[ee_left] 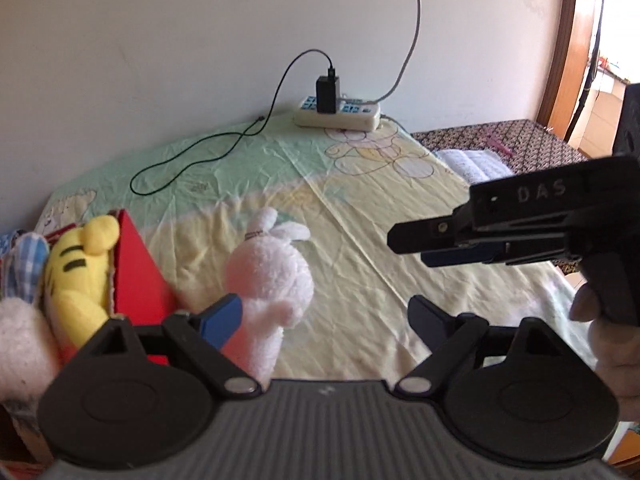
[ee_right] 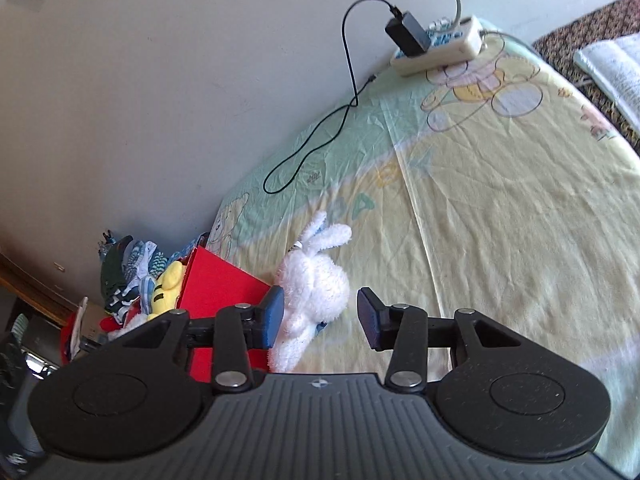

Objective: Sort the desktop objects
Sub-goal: 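Move the right gripper over the bed to the pale pink bunny, then close the right gripper on the pale pink bunny's body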

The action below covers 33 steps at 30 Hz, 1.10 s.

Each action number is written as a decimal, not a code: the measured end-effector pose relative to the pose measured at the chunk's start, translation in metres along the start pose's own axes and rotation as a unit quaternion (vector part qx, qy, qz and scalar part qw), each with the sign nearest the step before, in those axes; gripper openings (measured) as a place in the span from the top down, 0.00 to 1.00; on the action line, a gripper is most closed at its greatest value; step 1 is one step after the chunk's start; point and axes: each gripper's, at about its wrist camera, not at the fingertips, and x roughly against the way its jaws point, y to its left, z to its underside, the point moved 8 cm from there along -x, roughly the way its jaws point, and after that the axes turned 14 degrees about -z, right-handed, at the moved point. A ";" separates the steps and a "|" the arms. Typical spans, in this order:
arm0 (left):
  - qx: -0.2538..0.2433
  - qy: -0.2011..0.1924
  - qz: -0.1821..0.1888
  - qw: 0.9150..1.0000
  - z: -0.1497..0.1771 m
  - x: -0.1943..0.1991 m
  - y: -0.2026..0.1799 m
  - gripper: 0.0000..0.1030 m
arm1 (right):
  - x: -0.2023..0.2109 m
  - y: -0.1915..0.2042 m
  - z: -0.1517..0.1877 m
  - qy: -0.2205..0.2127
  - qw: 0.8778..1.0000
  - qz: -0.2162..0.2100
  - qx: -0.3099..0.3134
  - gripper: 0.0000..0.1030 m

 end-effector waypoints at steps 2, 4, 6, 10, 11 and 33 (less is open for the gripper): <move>-0.011 0.006 -0.024 1.000 0.003 -0.014 -0.001 0.13 | -0.005 -0.004 -0.001 0.010 1.000 -0.003 -0.002 0.52; -0.012 0.009 -0.052 0.999 0.005 -0.024 0.003 0.13 | -0.011 -0.009 -0.002 0.019 1.000 -0.010 -0.007 0.51; -0.007 0.021 -0.068 0.997 0.007 -0.035 0.008 0.13 | -0.019 -0.014 -0.002 0.026 0.999 -0.022 -0.019 0.50; 0.003 0.042 -0.075 0.996 0.009 -0.052 0.011 0.16 | -0.042 -0.023 -0.003 0.045 0.997 -0.045 -0.047 0.49; 0.002 0.045 -0.078 0.996 0.009 -0.056 0.010 0.19 | -0.049 -0.024 -0.005 0.049 0.996 -0.048 -0.049 0.48; 0.027 0.091 0.070 0.993 0.006 -0.038 -0.026 0.34 | -0.065 -0.036 -0.009 0.089 0.992 -0.066 -0.057 0.62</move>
